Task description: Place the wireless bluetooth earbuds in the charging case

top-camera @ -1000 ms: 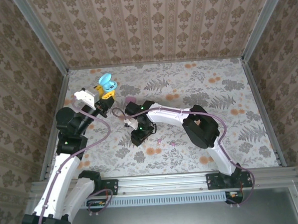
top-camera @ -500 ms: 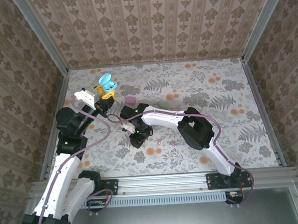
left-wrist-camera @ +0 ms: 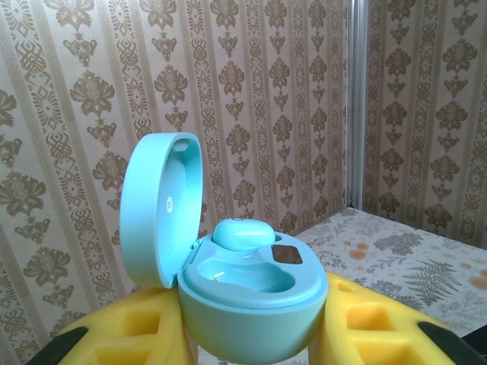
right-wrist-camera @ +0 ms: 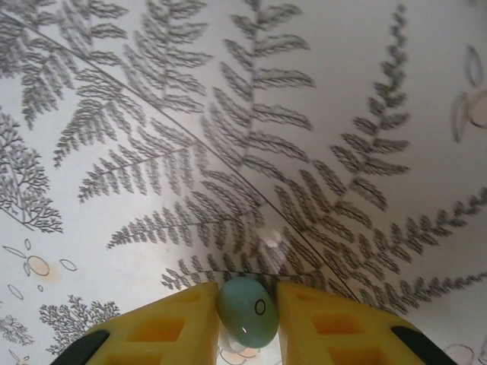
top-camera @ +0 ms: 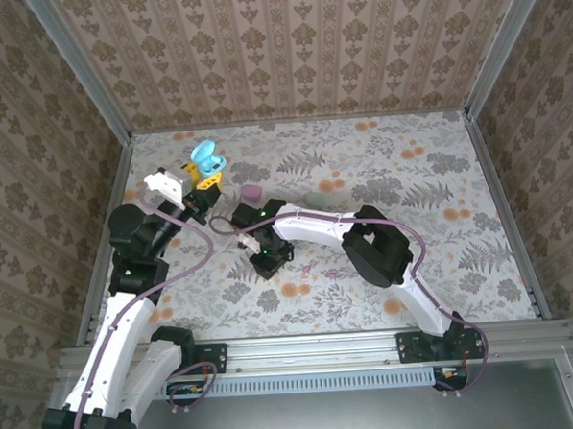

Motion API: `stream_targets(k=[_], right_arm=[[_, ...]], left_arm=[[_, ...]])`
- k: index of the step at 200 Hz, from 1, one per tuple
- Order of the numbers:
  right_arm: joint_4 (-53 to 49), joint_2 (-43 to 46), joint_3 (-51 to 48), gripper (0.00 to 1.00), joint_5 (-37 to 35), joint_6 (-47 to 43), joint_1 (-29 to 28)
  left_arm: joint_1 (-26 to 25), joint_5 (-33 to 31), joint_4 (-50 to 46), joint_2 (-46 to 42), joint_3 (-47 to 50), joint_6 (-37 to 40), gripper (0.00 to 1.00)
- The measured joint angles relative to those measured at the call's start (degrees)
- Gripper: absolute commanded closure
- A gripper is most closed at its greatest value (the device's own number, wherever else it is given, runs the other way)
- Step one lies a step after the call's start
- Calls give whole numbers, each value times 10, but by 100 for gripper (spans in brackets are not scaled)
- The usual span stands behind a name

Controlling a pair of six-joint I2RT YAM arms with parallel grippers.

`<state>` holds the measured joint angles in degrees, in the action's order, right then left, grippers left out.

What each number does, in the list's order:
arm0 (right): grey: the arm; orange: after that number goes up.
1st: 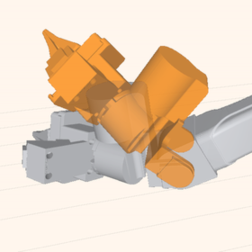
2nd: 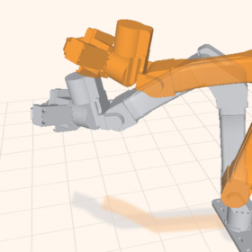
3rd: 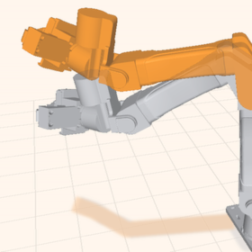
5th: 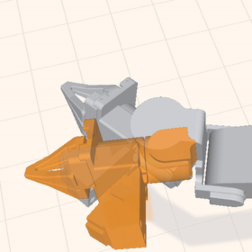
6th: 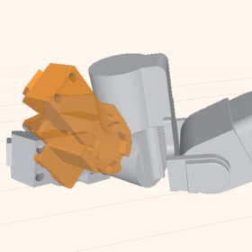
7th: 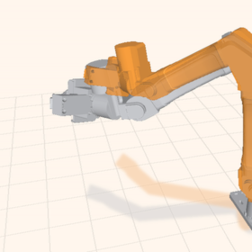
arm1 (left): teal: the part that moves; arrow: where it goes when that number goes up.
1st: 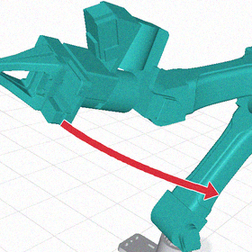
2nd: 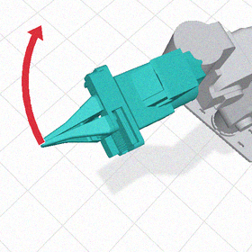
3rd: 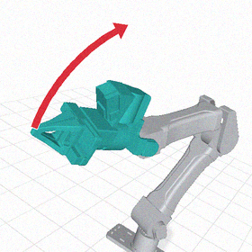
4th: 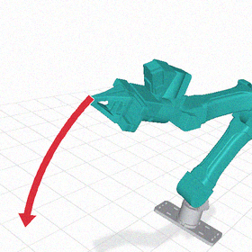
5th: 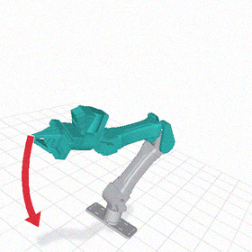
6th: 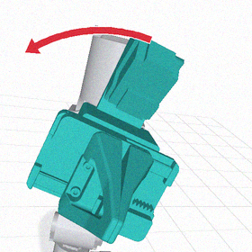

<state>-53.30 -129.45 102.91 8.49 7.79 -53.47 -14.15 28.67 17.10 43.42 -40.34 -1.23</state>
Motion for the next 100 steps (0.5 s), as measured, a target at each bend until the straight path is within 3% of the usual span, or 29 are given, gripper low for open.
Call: stream_targets(k=[100], right_arm=[[95, 124, -200, 72, -54, 161, 132]], left_arm=[[0, 7, 7, 25, -2, 0, 68]])
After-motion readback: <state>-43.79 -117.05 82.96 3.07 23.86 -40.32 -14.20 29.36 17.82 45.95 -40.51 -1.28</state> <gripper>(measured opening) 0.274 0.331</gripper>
